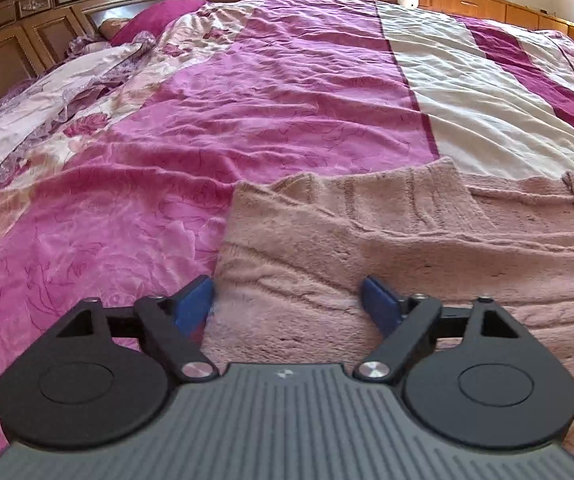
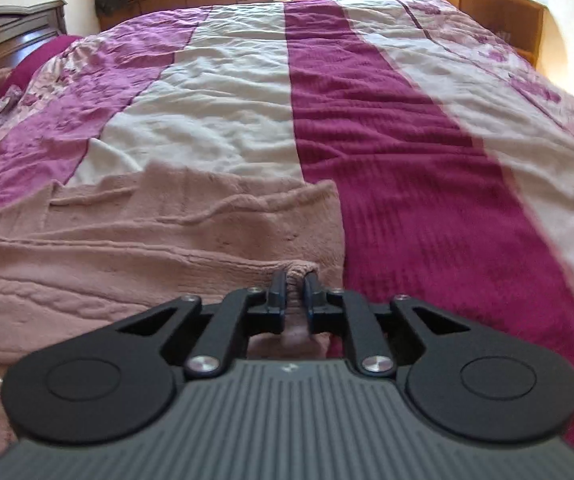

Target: Fold small clothes

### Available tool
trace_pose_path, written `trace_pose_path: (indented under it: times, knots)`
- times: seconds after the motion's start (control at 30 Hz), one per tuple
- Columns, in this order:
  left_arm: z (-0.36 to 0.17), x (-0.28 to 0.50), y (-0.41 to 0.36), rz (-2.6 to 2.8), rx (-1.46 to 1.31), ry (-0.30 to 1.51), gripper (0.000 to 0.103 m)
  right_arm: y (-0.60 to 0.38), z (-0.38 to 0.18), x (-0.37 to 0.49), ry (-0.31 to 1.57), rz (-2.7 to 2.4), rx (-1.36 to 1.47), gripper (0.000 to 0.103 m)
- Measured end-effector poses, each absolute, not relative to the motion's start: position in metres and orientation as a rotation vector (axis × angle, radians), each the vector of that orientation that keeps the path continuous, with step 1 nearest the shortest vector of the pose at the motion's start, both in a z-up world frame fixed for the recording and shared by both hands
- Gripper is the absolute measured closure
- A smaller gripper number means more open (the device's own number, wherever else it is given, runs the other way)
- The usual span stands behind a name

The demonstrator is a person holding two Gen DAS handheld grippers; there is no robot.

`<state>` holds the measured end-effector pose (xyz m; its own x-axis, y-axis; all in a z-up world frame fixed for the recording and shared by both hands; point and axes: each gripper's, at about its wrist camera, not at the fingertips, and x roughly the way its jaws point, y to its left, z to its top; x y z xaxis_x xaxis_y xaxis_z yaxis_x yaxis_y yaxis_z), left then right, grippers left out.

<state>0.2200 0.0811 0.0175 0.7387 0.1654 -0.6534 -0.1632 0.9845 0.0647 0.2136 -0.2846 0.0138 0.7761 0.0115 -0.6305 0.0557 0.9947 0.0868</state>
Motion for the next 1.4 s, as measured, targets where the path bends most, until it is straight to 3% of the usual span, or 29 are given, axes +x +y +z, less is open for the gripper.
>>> trace_pose_path:
  times: [0.13, 0.3, 0.77, 0.97, 1.4]
  knots:
    - [0.015, 0.222, 0.09, 0.162, -0.019, 0.718, 0.012, -0.285, 0.01, 0.209, 0.658, -0.038, 0.102, 0.08]
    - [0.023, 0.216, 0.09, 0.146, 0.009, 0.716, 0.012, -0.293, 0.023, 0.201, 0.649, -0.016, 0.184, 0.062]
    - [0.102, 0.125, 0.099, 0.099, 0.176, 0.676, 0.012, -0.263, 0.102, 0.118, 0.583, 0.237, 0.125, 0.061]
    - [0.128, 0.081, 0.098, 0.052, 0.244, 0.705, 0.012, -0.249, 0.124, 0.083, 0.608, 0.342, 0.094, 0.049]
    - [0.134, -0.006, 0.08, -0.113, 0.309, 0.78, 0.011, -0.222, 0.13, 0.014, 0.682, 0.459, -0.127, 0.049]
